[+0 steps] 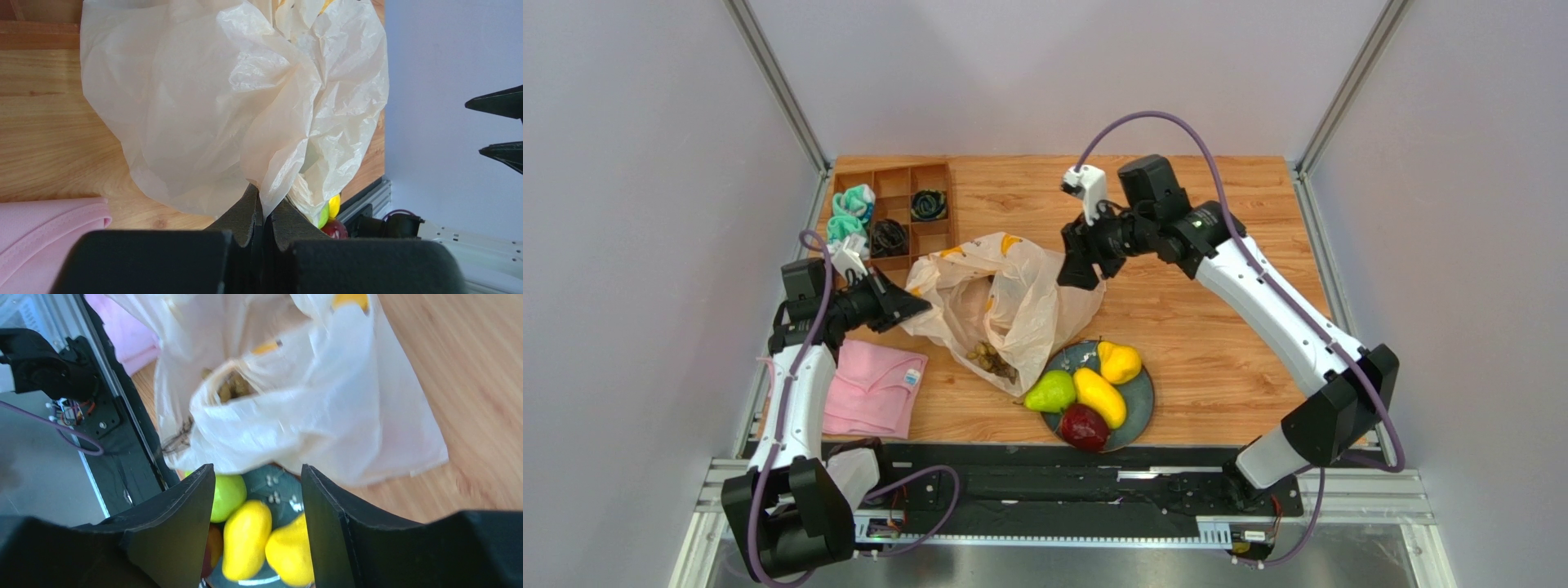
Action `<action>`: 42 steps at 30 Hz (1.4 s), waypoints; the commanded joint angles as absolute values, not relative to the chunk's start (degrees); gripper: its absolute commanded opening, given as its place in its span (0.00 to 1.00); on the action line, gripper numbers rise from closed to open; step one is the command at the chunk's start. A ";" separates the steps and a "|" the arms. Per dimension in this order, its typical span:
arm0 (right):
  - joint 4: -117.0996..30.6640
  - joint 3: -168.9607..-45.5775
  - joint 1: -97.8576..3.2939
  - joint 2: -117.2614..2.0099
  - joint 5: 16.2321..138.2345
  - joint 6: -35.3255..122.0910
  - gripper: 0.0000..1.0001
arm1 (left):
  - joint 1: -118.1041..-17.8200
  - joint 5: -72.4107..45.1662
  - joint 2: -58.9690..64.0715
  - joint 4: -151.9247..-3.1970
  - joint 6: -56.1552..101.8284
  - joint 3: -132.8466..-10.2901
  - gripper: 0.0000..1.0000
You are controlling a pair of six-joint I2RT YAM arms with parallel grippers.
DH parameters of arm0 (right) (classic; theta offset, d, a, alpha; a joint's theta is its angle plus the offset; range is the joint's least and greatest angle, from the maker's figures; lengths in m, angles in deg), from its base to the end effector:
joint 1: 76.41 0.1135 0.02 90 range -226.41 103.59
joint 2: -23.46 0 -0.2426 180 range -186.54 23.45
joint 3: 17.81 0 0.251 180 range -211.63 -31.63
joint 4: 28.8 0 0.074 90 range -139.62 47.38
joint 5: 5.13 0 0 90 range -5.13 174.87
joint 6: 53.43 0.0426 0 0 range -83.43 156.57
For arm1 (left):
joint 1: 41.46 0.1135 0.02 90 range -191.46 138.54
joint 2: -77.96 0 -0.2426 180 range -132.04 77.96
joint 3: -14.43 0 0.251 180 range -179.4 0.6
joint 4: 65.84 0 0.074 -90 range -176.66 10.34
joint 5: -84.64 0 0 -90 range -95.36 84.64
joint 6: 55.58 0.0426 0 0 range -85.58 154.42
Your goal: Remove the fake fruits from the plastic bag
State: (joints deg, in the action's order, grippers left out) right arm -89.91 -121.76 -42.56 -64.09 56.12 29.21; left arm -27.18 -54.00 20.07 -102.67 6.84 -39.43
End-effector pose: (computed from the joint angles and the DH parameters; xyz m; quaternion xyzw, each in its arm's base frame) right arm 0.2623 0.2006 0.3484 -0.4041 0.8032 0.3085 0.3105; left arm 0.2198 0.0230 0.2345 -0.1361 0.8352 -0.4159 0.3330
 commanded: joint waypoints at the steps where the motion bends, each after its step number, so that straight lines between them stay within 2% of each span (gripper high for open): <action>1: -84.73 -127.43 -35.65 -72.06 56.04 31.21 0.56 | -26.70 -56.95 21.44 -98.39 4.01 -40.09 0.00; 5: -84.37 -134.36 -29.57 -80.24 58.77 30.06 0.54 | -26.61 -58.79 21.71 -97.07 1.55 -41.50 0.00; 10: -81.92 -140.35 -27.19 -89.56 62.54 36.03 0.52 | -26.70 -60.82 22.41 -96.28 -2.14 -43.87 0.00; 15: -80.41 -144.22 -26.84 -98.16 74.04 44.73 0.52 | -26.79 -63.19 23.11 -95.57 -6.35 -45.80 0.00; 18: -79.63 -147.29 -27.19 -102.38 83.18 45.97 0.47 | -26.78 -65.56 22.76 -95.66 -7.07 -48.34 0.00; 19: -79.36 -148.34 -27.80 -103.10 91.47 46.32 0.46 | -26.78 -66.70 22.24 -95.66 -7.07 -49.31 0.00; 20: -78.66 -149.31 -28.24 -103.46 94.77 46.85 0.44 | -26.78 -67.49 21.97 -95.75 -6.98 -50.45 0.00; 24: -75.85 -154.58 -31.84 -103.02 102.61 44.14 0.43 | -26.87 -71.53 19.51 -92.42 -8.47 -57.47 0.00; 29: -71.72 -155.47 -36.06 -99.78 109.39 40.80 0.44 | -26.96 -77.51 17.66 -86.62 -11.28 -64.08 0.00; 34: -69.17 -151.53 -34.93 -94.15 109.40 38.68 0.44 | -26.96 -82.51 20.90 -89.92 -10.16 -66.19 0.00; 37: -69.08 -141.01 -31.17 -87.22 107.91 38.15 0.44 | -26.96 -83.58 23.80 -107.40 0.55 -66.20 0.00; 38: -69.16 -133.92 -29.84 -85.29 106.34 38.24 0.44 | -26.96 -82.71 24.60 -115.96 5.97 -64.54 0.00; 42: -69.17 -117.30 -23.68 -78.33 102.29 37.89 0.44 | -27.49 -75.26 26.72 -131.94 16.57 -56.55 0.00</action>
